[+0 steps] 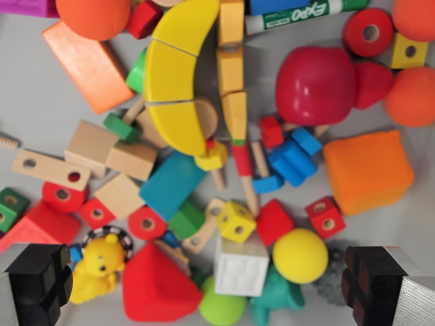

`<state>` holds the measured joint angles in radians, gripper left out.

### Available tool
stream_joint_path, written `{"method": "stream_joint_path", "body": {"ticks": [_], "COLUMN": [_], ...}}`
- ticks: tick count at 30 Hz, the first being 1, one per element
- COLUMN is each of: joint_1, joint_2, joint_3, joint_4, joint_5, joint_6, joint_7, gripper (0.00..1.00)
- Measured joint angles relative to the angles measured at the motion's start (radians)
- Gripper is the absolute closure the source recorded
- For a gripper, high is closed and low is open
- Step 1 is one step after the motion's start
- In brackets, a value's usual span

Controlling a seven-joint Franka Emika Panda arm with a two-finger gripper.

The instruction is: Pick an object from the bin

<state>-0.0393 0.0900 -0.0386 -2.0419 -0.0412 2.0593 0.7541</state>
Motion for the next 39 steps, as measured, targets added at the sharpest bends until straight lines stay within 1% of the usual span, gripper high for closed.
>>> {"method": "stream_joint_path", "body": {"ticks": [8, 21, 31, 39], "joint_1": [0.007, 0.027, 0.046, 0.065], "joint_2": [-0.011, -0.028, -0.04, -0.046], "joint_3": [0.009, 0.024, 0.039, 0.055], "joint_4": [-0.037, -0.109, -0.172, -0.228], "joint_5": [0.0, 0.0, 0.0, 0.0], "joint_6": [0.029, 0.089, 0.146, 0.201], "joint_7": [-0.022, -0.069, -0.111, -0.151], "gripper": [0.0, 0.0, 0.0, 0.0]}}
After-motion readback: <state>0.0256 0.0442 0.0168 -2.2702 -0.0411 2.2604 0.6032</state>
